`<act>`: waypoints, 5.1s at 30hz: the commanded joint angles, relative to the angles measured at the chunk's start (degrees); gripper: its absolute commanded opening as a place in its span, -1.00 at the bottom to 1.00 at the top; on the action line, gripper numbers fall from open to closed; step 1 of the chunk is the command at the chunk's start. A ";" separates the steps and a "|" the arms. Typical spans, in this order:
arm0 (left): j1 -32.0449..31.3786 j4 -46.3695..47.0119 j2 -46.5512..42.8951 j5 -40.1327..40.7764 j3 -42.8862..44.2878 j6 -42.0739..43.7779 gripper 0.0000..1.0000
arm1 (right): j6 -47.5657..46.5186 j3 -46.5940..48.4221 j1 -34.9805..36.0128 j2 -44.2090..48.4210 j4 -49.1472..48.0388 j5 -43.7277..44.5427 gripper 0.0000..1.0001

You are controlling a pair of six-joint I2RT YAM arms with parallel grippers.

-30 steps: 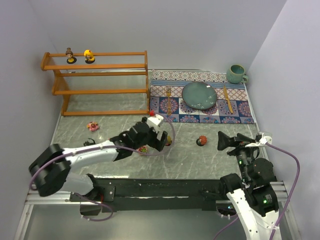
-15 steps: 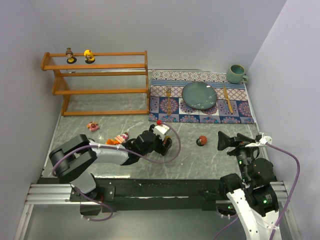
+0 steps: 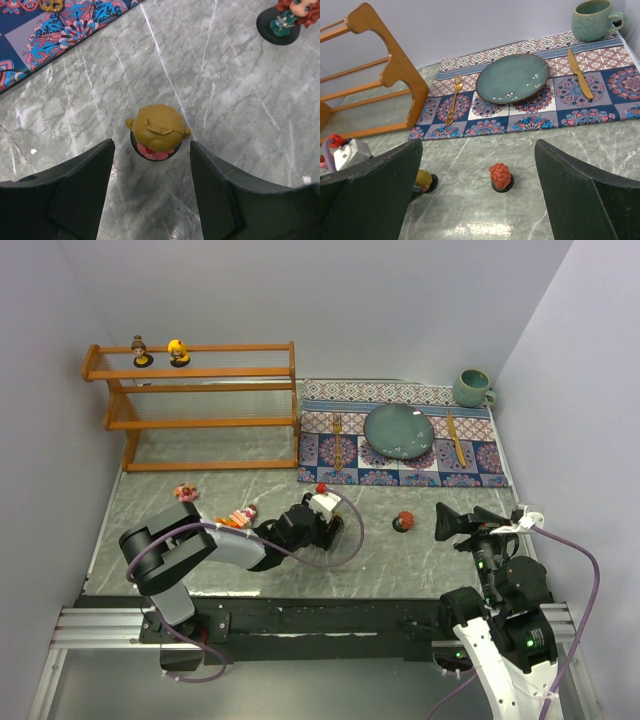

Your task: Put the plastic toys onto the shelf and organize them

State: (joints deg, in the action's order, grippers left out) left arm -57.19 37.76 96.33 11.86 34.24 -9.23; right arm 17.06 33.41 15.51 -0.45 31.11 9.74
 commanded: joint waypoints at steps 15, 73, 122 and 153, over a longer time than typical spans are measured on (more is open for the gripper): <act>0.59 6.80 2.81 -1.05 2.06 0.27 0.30 | -0.62 0.08 0.14 11.43 -1.32 -0.42 1.00; 0.76 -27.98 -22.15 12.38 15.32 -6.94 -0.27 | -0.62 -0.01 0.14 11.61 -1.58 -0.33 1.00; 43.03 -56.74 2.54 7.31 74.48 0.88 -0.15 | -0.36 0.08 0.14 10.65 -1.23 0.37 1.00; 46.82 -57.27 8.35 -0.87 76.68 -1.22 0.10 | -0.27 0.08 0.22 9.68 -0.97 0.99 1.00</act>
State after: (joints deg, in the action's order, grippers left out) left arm -10.46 -20.60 104.99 12.91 109.67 -9.65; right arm 17.04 33.41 15.51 -0.45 31.18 10.04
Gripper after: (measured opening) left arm 0.540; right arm 0.999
